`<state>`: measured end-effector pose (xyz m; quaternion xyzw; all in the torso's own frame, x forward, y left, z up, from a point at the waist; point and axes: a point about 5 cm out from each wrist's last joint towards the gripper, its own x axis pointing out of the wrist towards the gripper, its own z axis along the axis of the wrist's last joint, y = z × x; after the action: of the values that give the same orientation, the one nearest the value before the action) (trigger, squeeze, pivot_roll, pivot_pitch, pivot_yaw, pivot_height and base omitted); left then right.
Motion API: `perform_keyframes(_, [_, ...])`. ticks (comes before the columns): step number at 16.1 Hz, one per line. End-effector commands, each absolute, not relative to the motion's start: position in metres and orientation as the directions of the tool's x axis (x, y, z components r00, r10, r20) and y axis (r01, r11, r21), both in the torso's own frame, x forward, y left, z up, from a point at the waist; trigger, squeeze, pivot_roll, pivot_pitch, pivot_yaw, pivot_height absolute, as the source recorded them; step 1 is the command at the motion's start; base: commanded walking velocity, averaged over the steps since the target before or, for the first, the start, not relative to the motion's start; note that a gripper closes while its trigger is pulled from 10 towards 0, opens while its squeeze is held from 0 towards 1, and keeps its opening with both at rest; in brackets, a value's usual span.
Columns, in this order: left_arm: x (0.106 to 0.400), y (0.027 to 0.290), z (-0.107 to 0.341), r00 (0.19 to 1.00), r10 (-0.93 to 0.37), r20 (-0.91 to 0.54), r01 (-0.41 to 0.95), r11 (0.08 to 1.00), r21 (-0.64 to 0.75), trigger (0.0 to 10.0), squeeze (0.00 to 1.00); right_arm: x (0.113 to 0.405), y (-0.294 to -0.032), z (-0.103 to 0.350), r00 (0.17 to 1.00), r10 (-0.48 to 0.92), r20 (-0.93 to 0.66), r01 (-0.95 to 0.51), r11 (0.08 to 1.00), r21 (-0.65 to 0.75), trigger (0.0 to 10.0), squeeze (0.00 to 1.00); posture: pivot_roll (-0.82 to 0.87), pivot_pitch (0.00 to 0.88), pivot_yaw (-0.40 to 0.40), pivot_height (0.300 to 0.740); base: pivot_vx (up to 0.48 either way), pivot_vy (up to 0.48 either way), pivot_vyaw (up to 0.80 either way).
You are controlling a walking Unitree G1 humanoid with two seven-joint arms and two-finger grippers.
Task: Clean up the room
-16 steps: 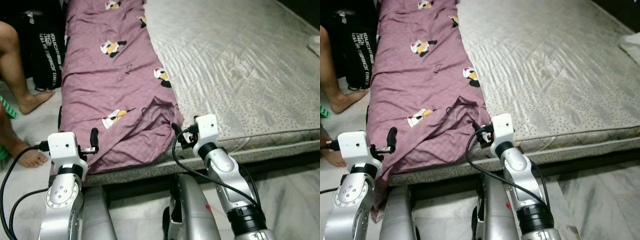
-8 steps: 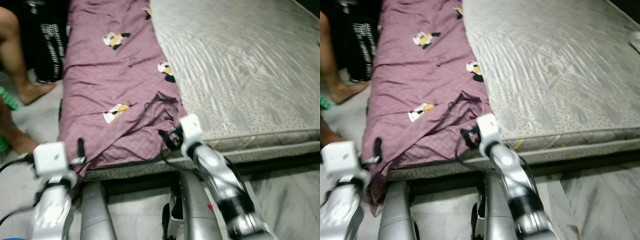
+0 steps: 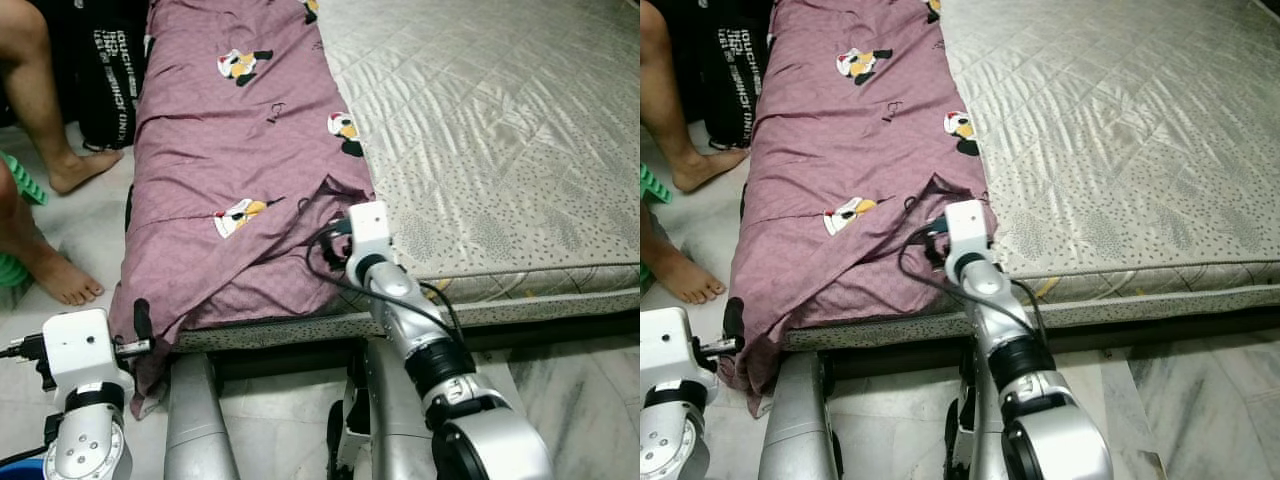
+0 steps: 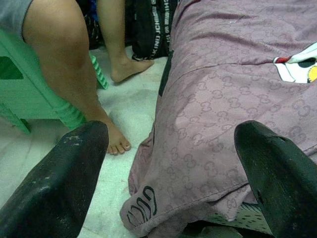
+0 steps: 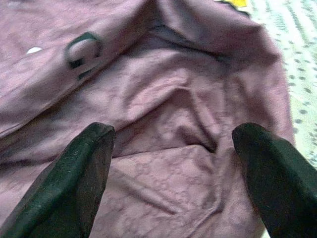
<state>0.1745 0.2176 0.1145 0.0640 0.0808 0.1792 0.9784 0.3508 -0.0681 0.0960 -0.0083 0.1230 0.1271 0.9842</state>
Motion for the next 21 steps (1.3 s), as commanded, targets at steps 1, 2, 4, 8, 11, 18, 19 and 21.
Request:
perform_keyframes(1, [0.173,0.216,0.117,0.924,0.357,-0.139,-0.337,0.929,0.152,10.0,0.00,0.353,-0.072,0.096,0.946,0.223,-0.236,-0.226,0.974,0.014,10.0,0.00,0.22,0.200,-0.090,0.524,0.000,0.000,0.00])
perform_keyframes(2, [0.174,0.216,0.117,0.925,0.353,-0.142,-0.333,0.931,0.148,10.0,0.00,0.354,-0.080,0.091,0.947,0.189,-0.260,-0.194,0.981,0.006,10.0,0.00,0.22,0.198,-0.090,0.524,0.000,0.000,0.00])
perform_keyframes(4, [0.179,0.214,0.119,0.931,0.340,-0.134,-0.323,0.937,0.135,10.0,0.00,0.353,-0.090,0.080,0.924,0.169,-0.342,-0.154,0.985,0.071,10.0,0.00,0.21,0.194,-0.088,0.524,0.000,0.000,0.00])
perform_keyframes(8, [0.180,0.214,0.119,0.932,0.339,-0.133,-0.321,0.937,0.137,10.0,0.00,0.357,-0.109,0.085,0.953,0.081,-0.291,-0.095,0.995,-0.033,10.0,0.00,0.21,0.183,-0.085,0.524,0.000,0.000,0.00])
perform_keyframes(11, [0.183,0.215,0.121,0.935,0.331,-0.124,-0.317,0.940,0.125,10.0,0.00,0.352,-0.154,0.075,0.936,-0.143,-0.321,0.136,0.990,-0.044,10.0,0.00,0.22,0.176,-0.086,0.524,0.000,0.000,0.00])
perform_keyframes(18, [0.189,0.211,0.123,0.950,0.293,-0.108,-0.283,0.955,0.093,10.0,0.00,0.345,-0.156,0.069,0.948,0.011,-0.318,-0.004,1.000,0.024,10.0,0.00,0.21,0.158,-0.078,0.524,0.000,0.000,0.00])
perform_keyframes(19, [0.190,0.211,0.124,0.952,0.287,-0.106,-0.278,0.956,0.090,10.0,0.00,0.342,-0.153,0.066,0.939,0.066,-0.339,-0.064,0.998,0.019,10.0,0.00,0.21,0.157,-0.077,0.524,0.000,0.000,0.00])
perform_keyframes(21, [0.191,0.211,0.124,0.955,0.279,-0.103,-0.271,0.959,0.082,10.0,0.00,0.340,-0.145,0.064,0.932,0.153,-0.329,-0.145,0.988,0.049,10.0,0.00,0.21,0.160,-0.073,0.524,0.000,0.000,0.00])
